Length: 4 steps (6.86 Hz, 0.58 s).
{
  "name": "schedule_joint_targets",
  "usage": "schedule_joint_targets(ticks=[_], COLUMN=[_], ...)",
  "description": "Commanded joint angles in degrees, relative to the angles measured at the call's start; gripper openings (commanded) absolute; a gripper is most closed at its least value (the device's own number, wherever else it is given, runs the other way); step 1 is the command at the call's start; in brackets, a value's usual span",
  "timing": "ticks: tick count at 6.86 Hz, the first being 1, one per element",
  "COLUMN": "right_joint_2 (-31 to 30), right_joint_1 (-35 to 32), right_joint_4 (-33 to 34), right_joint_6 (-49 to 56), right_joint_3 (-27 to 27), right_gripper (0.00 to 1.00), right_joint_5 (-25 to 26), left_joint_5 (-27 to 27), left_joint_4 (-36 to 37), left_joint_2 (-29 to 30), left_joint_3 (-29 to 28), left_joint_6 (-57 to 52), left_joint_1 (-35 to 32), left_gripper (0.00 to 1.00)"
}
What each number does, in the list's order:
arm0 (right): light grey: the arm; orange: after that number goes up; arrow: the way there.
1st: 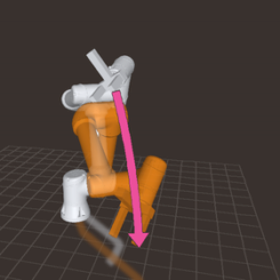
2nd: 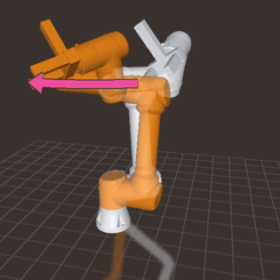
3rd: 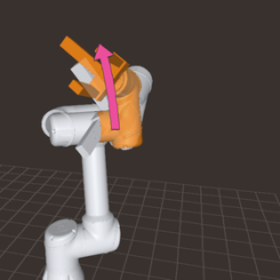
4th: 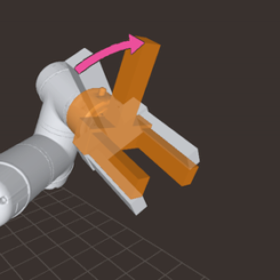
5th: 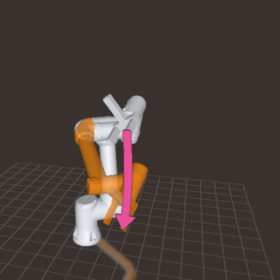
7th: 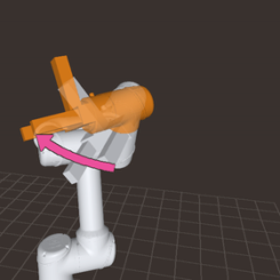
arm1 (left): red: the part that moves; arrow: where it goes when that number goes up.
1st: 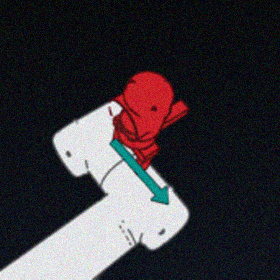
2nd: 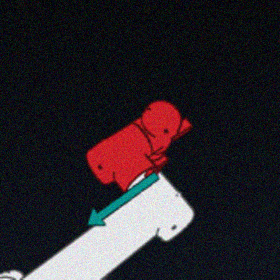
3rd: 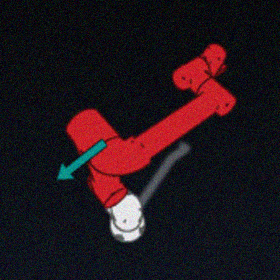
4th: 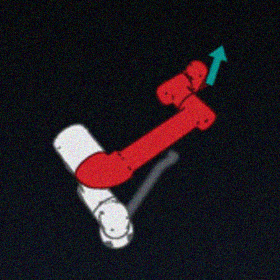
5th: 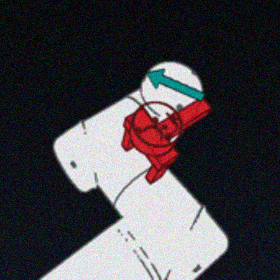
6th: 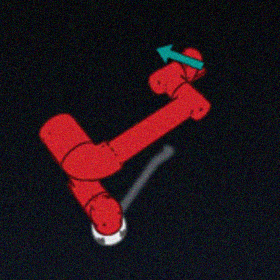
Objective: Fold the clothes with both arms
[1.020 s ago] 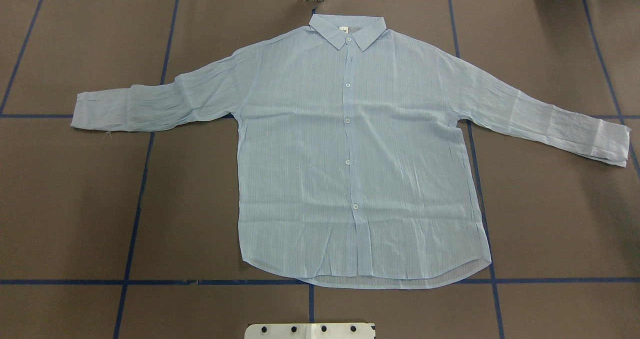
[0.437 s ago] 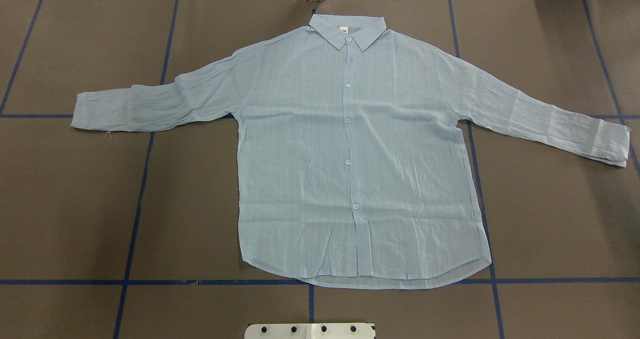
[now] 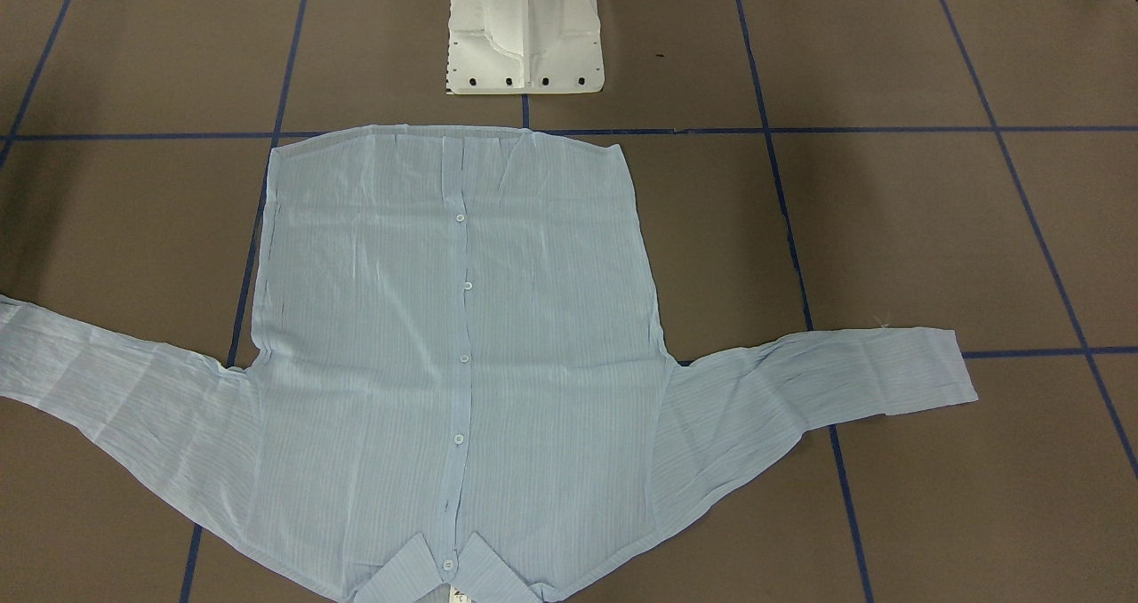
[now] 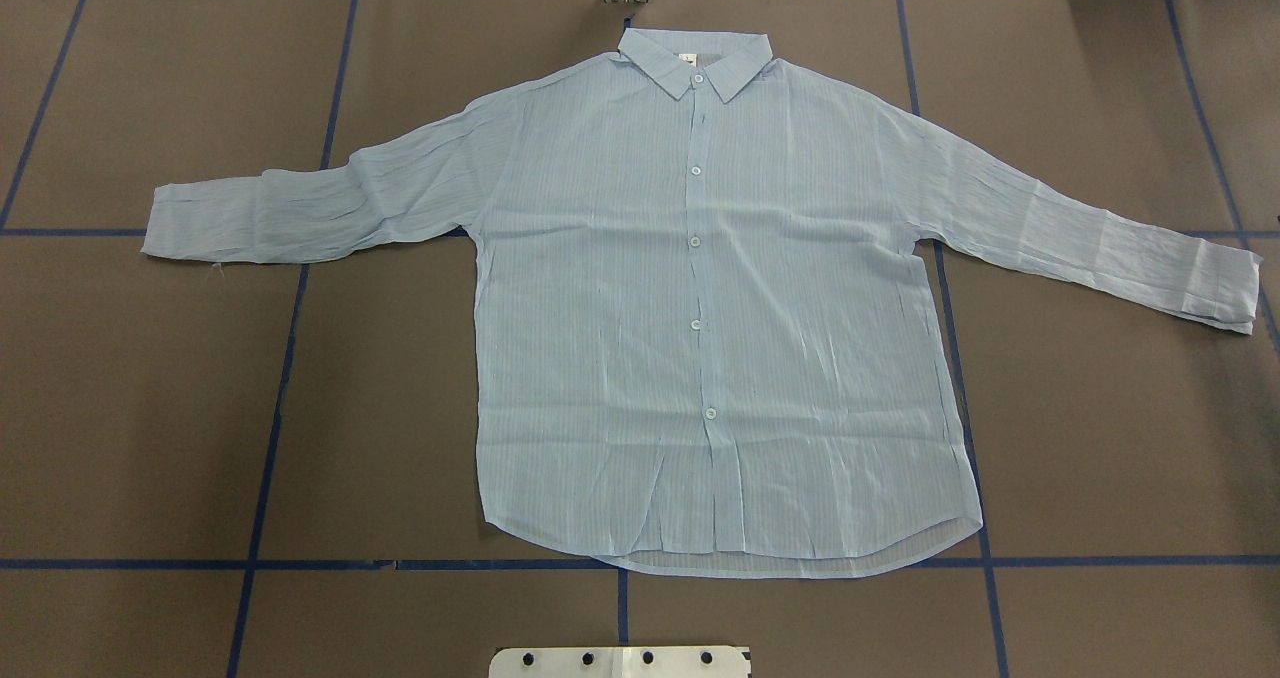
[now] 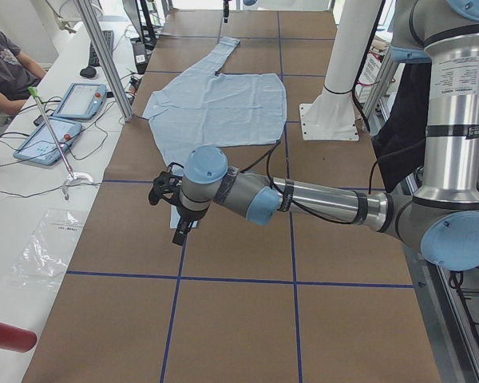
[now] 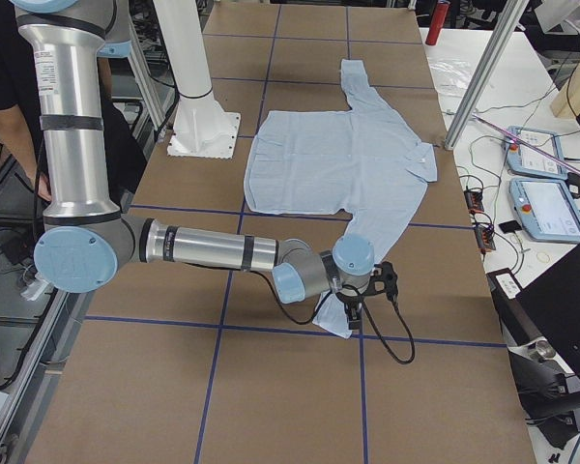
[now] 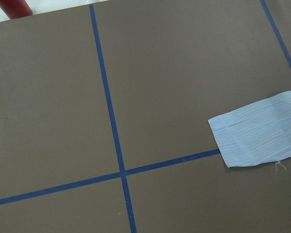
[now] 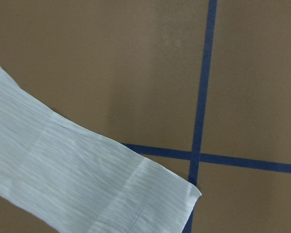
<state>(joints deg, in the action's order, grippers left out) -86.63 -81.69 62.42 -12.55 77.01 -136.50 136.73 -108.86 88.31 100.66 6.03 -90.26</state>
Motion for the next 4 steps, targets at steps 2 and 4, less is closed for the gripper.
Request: schedule_joint_targets(ticks=[2, 4], right_joint_2=[3.75, 4.1], right_joint_1=[0.57, 2.41], right_joint_4=[-3.62, -3.62], right_joint_6=[-0.02, -0.02], right_joint_3=[-10.91, -12.93], right_gripper=[0.98, 0.92], right_joint_5=[-0.34, -0.17], left_joint_5=[0.29, 0.3], left_joint_4=[-1.36, -1.36], left_joint_2=[-0.5, -0.77], left_joint_3=[1.9, 2.44], left_joint_6=[0.12, 0.04], left_joint_1=[0.0, -0.09], left_gripper=[1.0, 1.0])
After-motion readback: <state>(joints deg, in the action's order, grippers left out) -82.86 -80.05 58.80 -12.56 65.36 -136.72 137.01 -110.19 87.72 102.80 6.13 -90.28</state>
